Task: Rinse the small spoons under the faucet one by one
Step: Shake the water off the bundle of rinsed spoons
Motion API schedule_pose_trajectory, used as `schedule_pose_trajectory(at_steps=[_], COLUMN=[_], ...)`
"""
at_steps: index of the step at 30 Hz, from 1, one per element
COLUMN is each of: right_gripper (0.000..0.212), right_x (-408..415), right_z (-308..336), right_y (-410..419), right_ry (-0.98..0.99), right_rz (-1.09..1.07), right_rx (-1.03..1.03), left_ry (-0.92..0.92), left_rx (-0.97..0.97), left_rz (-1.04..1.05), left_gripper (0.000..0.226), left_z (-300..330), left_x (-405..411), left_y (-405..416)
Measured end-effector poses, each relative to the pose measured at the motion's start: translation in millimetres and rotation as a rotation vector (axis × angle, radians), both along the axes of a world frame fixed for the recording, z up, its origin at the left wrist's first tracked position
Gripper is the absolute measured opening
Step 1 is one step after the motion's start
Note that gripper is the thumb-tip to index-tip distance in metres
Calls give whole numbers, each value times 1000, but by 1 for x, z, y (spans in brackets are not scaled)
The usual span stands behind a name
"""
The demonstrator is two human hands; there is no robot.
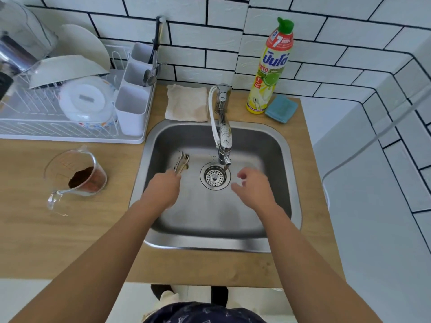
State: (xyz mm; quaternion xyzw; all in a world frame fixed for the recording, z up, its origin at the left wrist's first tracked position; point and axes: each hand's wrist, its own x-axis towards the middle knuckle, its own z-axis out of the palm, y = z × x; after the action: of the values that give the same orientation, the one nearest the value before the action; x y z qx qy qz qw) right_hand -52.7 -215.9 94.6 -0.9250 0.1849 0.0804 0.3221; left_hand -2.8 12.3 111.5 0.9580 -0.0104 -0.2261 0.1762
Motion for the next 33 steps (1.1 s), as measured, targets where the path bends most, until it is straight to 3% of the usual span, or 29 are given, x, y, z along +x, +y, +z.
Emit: schedule_pose_trajectory(at_steps=[1,3,4,5,6,7,9,11,14,16,18,23,27,33], right_gripper=[11,23,27,26,20,10,36,42,27,27,27,33,23,31], right_x=[1,2,0,-3,-4,-6,-13,-18,-24,-27,-29,-29,-31,-34], right_z=[5,10,12,11,10,7,-4,-8,4,20,39,66,71,56], right_y=[1,0,0,-2,-5,-7,-12,-12,-3,4,10,18,11,2], right_ry=[-192,-504,-562,-560,-460,-223,220,231,115,93,53,-60,-138,-217], right_rz=[-69,-157,-184,-186,-165,-91,47,-53,-145,-91,-24,94,8,-174], right_rx=[33,17,18,22,34,22,10,150,466,624,760,1036,1199,1142], left_ry=[-110,-382,-415,-325,-151,-22,107,127,236,322,380,546,563,550], left_rx=[-111,-335,-371,-302,-135,-13,256,20,-691,-1037,-1202,-1131,-995,-849], left_rz=[48,80,76,30,-4,-47,-213,-80,248,227,111,-152,-266,-186], left_gripper=[26,27,26,22,15,20,40,28,31,31,31,34,42,42], left_z=[-2,-12,-12,-15,-16,-15,-11,-6,5,22,39,62,63,42], left_x=[-3,-15,-17,-12,-9,-8,-6,-4,-19,-30,-39,-41,-36,-38], left_y=[-1,-3,-4,-2,-1,-1,1,4,11,11,5,-27,-48,-46])
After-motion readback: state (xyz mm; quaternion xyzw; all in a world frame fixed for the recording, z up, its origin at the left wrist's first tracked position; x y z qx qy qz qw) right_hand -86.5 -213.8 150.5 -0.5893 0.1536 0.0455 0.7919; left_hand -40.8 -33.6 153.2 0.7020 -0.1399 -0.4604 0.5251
